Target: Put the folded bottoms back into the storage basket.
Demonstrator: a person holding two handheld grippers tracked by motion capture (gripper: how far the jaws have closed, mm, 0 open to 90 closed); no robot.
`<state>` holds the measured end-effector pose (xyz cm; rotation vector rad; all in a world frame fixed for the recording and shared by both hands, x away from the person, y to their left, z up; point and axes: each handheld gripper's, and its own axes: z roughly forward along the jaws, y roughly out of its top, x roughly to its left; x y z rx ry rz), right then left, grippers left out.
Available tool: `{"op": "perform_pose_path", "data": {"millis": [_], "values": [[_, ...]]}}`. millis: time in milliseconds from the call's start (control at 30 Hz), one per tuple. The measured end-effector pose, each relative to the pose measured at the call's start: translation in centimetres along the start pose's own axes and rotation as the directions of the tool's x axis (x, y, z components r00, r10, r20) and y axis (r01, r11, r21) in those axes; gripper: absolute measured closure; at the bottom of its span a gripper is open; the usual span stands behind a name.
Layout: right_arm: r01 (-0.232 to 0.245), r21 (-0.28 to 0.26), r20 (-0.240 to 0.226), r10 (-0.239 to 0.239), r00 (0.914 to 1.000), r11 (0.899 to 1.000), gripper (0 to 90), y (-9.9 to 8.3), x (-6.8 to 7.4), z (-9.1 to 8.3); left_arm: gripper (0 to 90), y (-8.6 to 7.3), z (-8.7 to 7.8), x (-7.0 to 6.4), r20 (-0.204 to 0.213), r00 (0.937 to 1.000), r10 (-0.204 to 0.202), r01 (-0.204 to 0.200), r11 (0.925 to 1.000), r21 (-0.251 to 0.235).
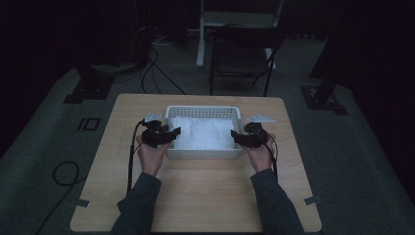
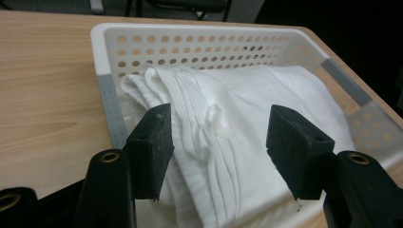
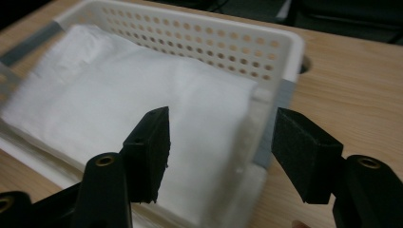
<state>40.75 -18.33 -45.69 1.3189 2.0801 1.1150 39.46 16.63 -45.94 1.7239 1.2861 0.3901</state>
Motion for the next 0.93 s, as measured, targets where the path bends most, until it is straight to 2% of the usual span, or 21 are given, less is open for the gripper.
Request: {"op": "perform_pose_path", "data": {"millis": [100,267,367,467,567,733,800,867,933], "values": [[0.027,-0.006,0.012,-0.027,0.9996,1.0,38.3,-0.9,0.1,-0.8,41.0,-1.1,-1.1,-0.1,-0.006,0.9997,0.025,-0.025,0.9995,-0.019],[0.049,-0.012,0.039,-0.048,0.9981,0.999,38.9,-2.0,0.1,-1.7,40.2,-2.1,-2.3,0.0,-0.029,0.9986,0.044,-0.045,0.9984,-0.034],[0.047,-0.017,0.038,-0.046,0.9982,0.999,38.9,-2.3,0.0,-2.0,39.9,-2.5,-2.7,0.2,-0.029,0.9986,0.045,-0.046,0.9981,-0.041],[0.039,-0.018,0.04,-0.039,0.9985,0.999,38.9,-2.5,-0.3,-2.5,39.8,-3.2,-3.3,0.6,-0.058,0.9964,0.061,-0.064,0.997,-0.043],[0.029,-0.016,0.054,-0.029,0.9981,0.999,38.9,-3.1,-0.8,-2.8,39.5,-3.4,-3.8,1.1,-0.085,0.9949,0.056,-0.061,0.9963,-0.061],[-0.004,0.0,0.073,0.004,0.9974,1.0,39.0,-4.2,-2.0,-2.8,39.5,-4.2,-3.8,1.8,-0.147,0.9867,0.07,-0.078,0.9956,-0.052],[-0.007,0.008,0.084,0.006,0.9964,1.0,39.0,-4.4,-2.3,-2.7,39.4,-4.4,-3.7,1.9,-0.157,0.9851,0.07,-0.078,0.9959,-0.045],[-0.033,0.023,0.087,0.031,0.9957,0.999,39.5,-5.0,-3.0,-2.4,39.0,-4.8,-3.5,2.4,-0.194,0.9782,0.076,-0.081,0.9964,-0.022],[-0.044,0.03,0.095,0.041,0.9947,0.999,39.5,-5.2,-3.4,-2.2,39.0,-5.0,-3.5,2.8,-0.209,0.9752,0.072,-0.077,0.997,-0.015]]}}
